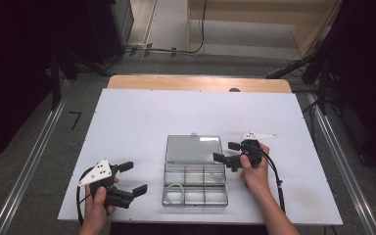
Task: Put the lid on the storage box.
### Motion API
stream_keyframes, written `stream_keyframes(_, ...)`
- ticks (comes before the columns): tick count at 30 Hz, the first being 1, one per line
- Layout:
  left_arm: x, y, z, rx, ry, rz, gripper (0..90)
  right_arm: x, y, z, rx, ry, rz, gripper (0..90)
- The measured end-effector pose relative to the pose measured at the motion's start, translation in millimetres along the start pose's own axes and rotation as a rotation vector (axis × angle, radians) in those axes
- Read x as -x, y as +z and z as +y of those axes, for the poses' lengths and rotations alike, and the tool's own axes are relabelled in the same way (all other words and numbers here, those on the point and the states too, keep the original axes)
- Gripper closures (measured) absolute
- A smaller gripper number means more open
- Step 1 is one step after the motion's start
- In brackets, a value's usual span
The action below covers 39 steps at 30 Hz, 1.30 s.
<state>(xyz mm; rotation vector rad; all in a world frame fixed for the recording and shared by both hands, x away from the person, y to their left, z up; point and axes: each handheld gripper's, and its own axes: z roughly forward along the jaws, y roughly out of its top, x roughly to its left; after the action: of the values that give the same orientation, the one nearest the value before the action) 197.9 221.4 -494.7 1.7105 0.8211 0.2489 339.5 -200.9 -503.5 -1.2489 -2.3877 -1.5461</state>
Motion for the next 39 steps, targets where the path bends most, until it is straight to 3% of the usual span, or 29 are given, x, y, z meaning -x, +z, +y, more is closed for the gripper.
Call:
stream_keyframes(6,2.1,2.6,1.2,-0.001,0.004,-0.006,0.3,2.6,1.8,-0.5,-0.009,0.019,0.005,0.0)
stream_keyframes(16,6.8,20.6,15.5,0.012,0.004,-0.003,0.3,4.4,4.3,-0.8,-0.034,0.057,-0.023,11.5)
stream_keyframes(25,10.7,45.0,36.2,-0.001,0.019,-0.017,0.3,1.2,6.5,-1.7,-0.059,0.057,-0.048,18.9)
stream_keyframes(39,1.4,77.8,60.9,0.012,0.028,-0.030,0.3,-4.0,9.7,-3.3,-0.087,0.032,-0.057,23.0)
